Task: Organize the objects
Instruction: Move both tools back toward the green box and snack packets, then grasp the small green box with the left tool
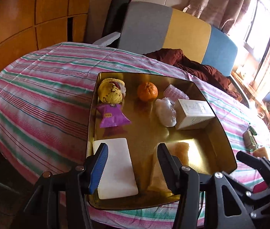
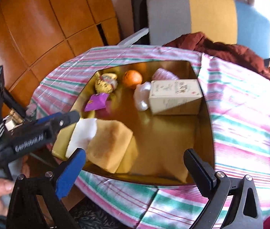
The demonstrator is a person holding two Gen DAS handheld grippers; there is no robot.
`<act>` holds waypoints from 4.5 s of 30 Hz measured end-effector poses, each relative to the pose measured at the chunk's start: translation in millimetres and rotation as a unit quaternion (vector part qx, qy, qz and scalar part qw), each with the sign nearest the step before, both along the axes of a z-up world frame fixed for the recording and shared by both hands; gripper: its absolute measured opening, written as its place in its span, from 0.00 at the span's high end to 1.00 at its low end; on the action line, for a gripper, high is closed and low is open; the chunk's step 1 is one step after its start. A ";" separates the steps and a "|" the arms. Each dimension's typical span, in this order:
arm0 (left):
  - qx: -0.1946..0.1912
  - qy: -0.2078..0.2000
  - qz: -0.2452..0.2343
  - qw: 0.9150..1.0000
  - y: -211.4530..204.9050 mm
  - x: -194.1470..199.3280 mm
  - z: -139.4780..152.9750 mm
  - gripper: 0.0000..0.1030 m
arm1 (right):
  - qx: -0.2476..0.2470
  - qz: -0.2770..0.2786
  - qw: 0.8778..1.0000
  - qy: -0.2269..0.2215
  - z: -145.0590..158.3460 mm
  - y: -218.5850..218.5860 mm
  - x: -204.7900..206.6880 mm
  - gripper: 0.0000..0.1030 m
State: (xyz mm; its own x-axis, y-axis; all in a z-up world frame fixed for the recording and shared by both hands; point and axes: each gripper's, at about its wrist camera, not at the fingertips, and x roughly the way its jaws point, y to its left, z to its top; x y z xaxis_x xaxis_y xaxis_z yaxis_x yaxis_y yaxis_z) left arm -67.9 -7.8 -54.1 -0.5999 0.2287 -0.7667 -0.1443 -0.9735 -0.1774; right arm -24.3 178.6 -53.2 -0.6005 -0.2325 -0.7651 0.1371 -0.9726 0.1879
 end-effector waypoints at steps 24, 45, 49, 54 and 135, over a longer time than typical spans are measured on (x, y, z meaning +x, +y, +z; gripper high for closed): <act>-0.061 0.042 -0.066 0.995 47.3 24.5 16.7 0.47 | 0.051 -0.067 0.996 0.036 15.2 38.9 16.4 0.00; -0.095 0.061 -0.110 0.988 78.8 33.9 19.0 0.47 | 0.068 -0.145 0.987 0.012 8.9 109.4 24.8 0.00; -0.101 0.070 -0.123 0.985 86.7 35.6 24.0 0.47 | 0.069 -0.174 0.982 0.009 12.9 135.1 27.2 0.00; -0.105 0.071 -0.137 0.983 95.7 37.3 25.1 0.47 | 0.072 -0.219 0.973 0.009 22.1 179.0 35.2 0.00; -0.021 -0.103 -0.353 0.930 455.4 -34.2 -40.1 0.40 | -0.222 -0.454 0.860 0.075 4.8 407.7 128.8 0.00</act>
State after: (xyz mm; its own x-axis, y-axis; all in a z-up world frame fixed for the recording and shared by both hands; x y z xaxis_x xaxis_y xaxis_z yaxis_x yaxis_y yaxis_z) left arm -102.1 447.6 -94.1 -0.1513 0.4768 -0.8659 -0.7170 -0.6560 -0.2359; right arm 104.6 586.3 -48.4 -0.7727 0.1351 -0.6203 -0.5855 -0.5293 0.6141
